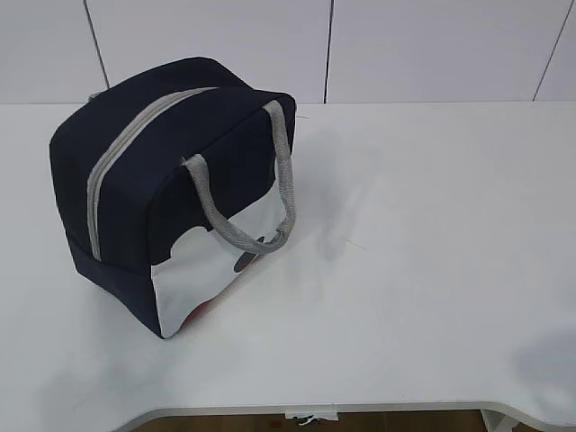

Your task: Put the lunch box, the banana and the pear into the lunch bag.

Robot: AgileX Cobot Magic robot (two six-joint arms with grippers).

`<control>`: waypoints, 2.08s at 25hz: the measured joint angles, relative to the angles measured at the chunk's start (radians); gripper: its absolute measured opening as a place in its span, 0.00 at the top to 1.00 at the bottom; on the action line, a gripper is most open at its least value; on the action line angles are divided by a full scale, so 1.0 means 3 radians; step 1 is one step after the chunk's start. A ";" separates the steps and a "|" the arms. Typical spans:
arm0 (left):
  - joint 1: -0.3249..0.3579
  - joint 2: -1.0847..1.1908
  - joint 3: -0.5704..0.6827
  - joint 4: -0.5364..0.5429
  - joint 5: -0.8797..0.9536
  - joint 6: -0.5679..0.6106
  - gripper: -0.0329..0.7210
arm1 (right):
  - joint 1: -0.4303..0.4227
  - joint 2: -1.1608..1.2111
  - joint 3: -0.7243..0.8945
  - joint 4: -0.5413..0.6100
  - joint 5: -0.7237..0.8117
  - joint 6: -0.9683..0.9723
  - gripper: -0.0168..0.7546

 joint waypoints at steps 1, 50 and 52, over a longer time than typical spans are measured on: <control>0.0000 -0.0010 0.0086 0.0003 -0.0006 0.0000 0.48 | 0.0006 -0.0032 0.0003 -0.0003 -0.0014 0.0000 0.51; 0.1303 -0.0010 0.0304 0.0008 -0.0502 0.0000 0.48 | -0.1412 -0.0033 0.0133 -0.0058 -0.0334 0.0006 0.51; 0.1309 -0.0010 0.0304 0.0008 -0.0502 0.0000 0.48 | -0.1412 -0.0033 0.0133 -0.0058 -0.0339 0.0006 0.51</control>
